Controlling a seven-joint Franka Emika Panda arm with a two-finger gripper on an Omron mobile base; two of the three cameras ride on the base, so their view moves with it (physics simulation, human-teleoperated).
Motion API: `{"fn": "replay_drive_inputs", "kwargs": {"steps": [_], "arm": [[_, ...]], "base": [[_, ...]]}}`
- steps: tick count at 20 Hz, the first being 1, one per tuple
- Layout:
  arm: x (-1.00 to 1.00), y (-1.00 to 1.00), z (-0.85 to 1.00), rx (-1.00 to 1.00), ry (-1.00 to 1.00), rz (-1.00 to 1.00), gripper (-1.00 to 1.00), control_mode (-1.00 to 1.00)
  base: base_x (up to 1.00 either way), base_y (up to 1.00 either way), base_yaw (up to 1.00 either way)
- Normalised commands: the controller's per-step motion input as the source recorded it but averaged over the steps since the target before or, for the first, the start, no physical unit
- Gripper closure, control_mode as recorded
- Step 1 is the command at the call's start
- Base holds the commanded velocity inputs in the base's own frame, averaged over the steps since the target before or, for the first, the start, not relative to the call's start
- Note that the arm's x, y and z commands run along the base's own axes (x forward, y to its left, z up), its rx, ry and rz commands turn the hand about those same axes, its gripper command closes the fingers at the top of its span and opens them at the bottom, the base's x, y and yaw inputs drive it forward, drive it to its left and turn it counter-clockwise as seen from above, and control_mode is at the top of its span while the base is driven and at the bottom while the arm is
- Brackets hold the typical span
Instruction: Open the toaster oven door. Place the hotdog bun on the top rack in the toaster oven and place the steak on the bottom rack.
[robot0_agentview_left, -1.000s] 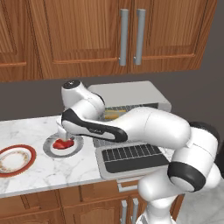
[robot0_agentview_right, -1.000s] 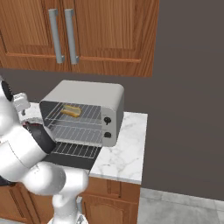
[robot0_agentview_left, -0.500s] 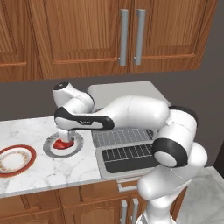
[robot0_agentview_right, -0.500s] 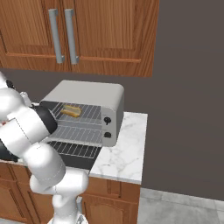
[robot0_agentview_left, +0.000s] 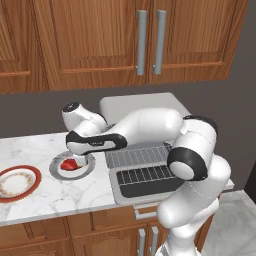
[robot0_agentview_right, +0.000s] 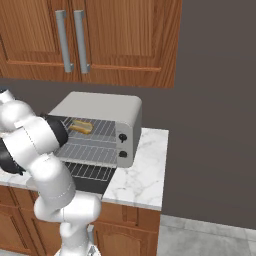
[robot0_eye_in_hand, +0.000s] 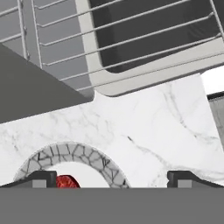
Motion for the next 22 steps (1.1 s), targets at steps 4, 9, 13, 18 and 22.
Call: {"fn": "replay_drive_inputs", "kwargs": {"steps": [4, 9, 13, 18, 22], "arm": [[0.2, 0.17, -0.39, -0.05, 0.0, 0.09, -1.0, -1.0], [0.19, 0.08, -0.33, -0.02, 0.0, 0.03, -1.0, -1.0], [0.36, 0.11, -0.26, 0.0, 0.01, 0.0, -1.0, -1.0], [0.31, 0.16, -0.33, 0.0, 0.0, 0.0, -1.0, -1.0], [0.24, 0.23, -0.33, 0.0, 0.0, 0.0, -1.0, -1.0]], "base": [[0.0, 0.0, 0.0], [0.0, 0.0, 0.0], [0.0, 0.0, 0.0], [0.0, 0.0, 0.0], [0.0, 0.0, 0.0]]}}
